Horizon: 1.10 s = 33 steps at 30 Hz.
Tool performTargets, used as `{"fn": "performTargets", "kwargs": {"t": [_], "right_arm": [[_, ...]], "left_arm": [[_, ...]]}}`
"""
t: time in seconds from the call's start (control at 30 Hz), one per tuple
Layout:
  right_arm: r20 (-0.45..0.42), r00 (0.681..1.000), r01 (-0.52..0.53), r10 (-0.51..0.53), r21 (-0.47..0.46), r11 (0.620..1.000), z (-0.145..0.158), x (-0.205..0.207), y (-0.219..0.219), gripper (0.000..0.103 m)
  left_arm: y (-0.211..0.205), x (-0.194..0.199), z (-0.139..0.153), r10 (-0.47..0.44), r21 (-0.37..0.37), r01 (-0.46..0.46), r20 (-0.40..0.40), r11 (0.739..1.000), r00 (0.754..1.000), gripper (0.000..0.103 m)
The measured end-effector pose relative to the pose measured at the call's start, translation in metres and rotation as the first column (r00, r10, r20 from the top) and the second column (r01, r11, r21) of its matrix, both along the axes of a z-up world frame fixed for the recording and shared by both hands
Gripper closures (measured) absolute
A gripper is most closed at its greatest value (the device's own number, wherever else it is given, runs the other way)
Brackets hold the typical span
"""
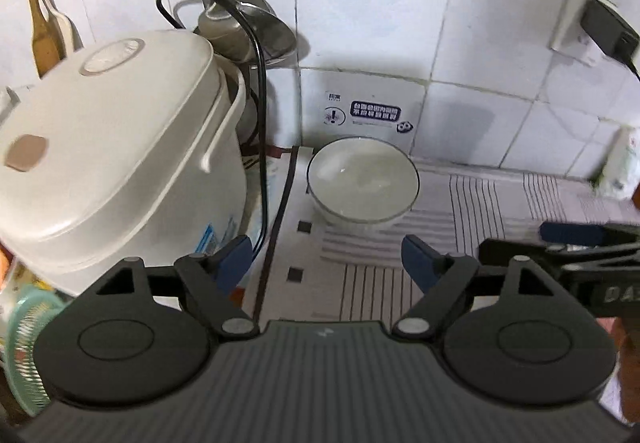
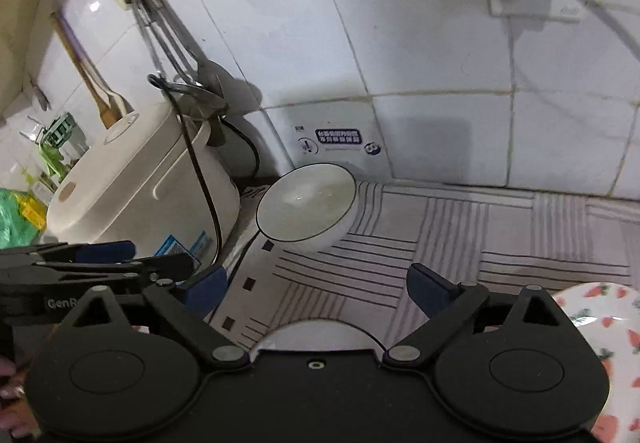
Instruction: Organize plates and bowls
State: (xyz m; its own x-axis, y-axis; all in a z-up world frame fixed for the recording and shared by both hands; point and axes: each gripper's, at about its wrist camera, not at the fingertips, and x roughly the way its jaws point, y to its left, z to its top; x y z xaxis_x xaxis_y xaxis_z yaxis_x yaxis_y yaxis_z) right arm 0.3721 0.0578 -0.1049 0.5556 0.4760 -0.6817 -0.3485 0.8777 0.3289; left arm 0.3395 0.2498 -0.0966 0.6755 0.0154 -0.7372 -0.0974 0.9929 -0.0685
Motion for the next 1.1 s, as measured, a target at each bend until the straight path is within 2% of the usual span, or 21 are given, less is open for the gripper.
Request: {"fn": "performTargets", "kwargs": {"t": [0.17, 0.37, 0.47, 0.63, 0.77, 0.83, 0.93, 1.0, 1.1], "right_arm": [[-0.073, 0.996, 0.05, -0.049, 0.02, 0.999, -0.014, 0.036, 0.002, 0.005], [-0.17, 0.975, 0.159, -0.142, 0.091, 0.983, -0.028, 0.073, -0.011, 0.009], [-0.222, 0.962, 0.191, -0.161, 0.125, 0.973, -0.04, 0.089, -0.011, 0.014], [-0.271, 0.95, 0.2, -0.157, 0.138, 0.97, -0.056, 0.106, 0.002, 0.021], [-0.289, 0.944, 0.199, -0.157, 0.125, 0.972, -0.066, 0.114, 0.01, 0.037], [-0.289, 0.943, 0.2, -0.165, 0.099, 0.975, -0.072, 0.118, 0.015, 0.045], [-0.291, 0.941, 0.204, -0.173, 0.082, 0.976, -0.08, 0.121, 0.017, 0.068], [-0.293, 0.944, 0.189, -0.152, 0.104, 0.976, -0.082, 0.121, 0.016, 0.086], [-0.288, 0.948, 0.173, -0.138, 0.099, 0.98, -0.083, 0.123, 0.017, 0.09]], "left_arm": [[0.008, 0.024, -0.017, 0.039, -0.069, -0.037, 0.031, 0.997, 0.999, 0.019], [0.019, 0.051, -0.044, 0.121, -0.147, -0.12, -0.001, 0.982, 0.993, 0.021], [0.023, 0.064, -0.057, 0.143, -0.182, -0.145, -0.022, 0.973, 0.989, 0.023], [0.028, 0.073, -0.075, 0.166, -0.215, -0.177, -0.07, 0.96, 0.984, 0.035], [0.028, 0.08, -0.081, 0.161, -0.207, -0.176, -0.083, 0.962, 0.983, 0.046], [0.031, 0.083, -0.087, 0.161, -0.227, -0.18, -0.102, 0.957, 0.982, 0.058], [0.034, 0.091, -0.095, 0.137, -0.273, -0.166, -0.122, 0.948, 0.983, 0.068], [0.035, 0.093, -0.1, 0.133, -0.31, -0.17, -0.137, 0.935, 0.982, 0.075], [0.033, 0.095, -0.102, 0.125, -0.335, -0.164, -0.137, 0.928, 0.983, 0.083]]}}
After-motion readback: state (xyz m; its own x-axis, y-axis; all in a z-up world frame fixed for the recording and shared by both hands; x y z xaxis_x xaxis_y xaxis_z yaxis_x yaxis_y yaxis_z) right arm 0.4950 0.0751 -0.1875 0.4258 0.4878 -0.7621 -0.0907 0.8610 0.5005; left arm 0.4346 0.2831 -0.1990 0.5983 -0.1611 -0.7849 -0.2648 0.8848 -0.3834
